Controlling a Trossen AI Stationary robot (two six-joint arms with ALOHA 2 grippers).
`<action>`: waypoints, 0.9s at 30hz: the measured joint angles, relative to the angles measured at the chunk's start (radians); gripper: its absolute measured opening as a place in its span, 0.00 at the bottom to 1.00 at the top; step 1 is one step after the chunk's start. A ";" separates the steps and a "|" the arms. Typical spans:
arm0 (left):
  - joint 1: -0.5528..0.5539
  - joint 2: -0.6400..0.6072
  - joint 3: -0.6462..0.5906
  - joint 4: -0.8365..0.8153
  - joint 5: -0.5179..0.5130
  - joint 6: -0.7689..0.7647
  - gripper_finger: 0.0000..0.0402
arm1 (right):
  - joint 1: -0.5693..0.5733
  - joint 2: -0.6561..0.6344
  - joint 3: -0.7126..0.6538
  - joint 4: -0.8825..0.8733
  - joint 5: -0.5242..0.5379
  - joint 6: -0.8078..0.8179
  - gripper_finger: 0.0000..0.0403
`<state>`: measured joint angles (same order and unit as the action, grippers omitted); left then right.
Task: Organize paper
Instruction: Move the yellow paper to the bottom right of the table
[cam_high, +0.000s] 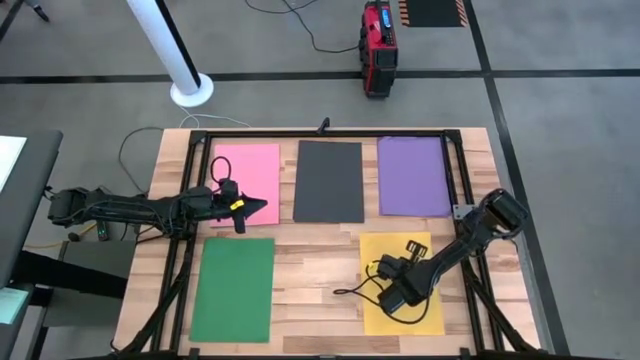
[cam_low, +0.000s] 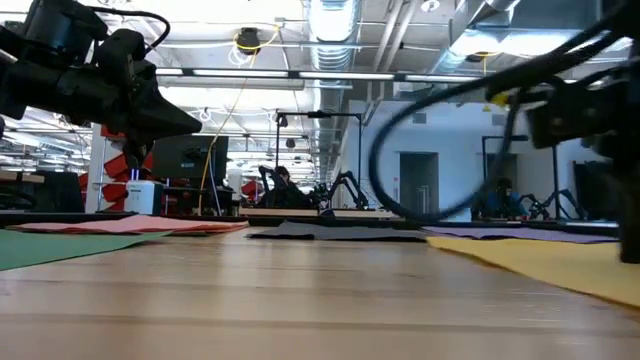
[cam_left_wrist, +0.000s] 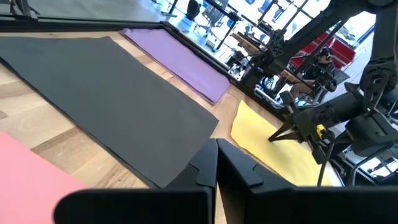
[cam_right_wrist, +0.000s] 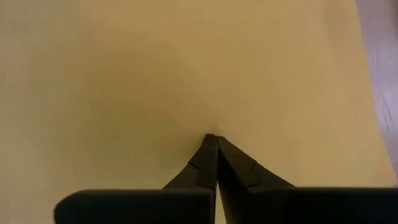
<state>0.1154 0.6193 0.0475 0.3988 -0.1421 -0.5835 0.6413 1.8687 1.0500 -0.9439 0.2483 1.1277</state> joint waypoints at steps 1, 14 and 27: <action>0.000 0.000 0.000 -0.001 0.002 0.000 0.00 | 0.006 0.000 0.000 -0.010 -0.014 0.001 0.00; 0.000 0.000 0.000 -0.020 0.005 0.000 0.00 | 0.074 -0.049 -0.036 -0.079 -0.081 0.033 0.00; 0.000 0.000 0.000 -0.028 0.005 0.000 0.00 | 0.070 -0.241 -0.231 0.021 -0.075 0.216 0.00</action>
<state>0.1155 0.6193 0.0475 0.3706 -0.1371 -0.5835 0.7113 1.6279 0.8190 -0.9230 0.1734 1.3440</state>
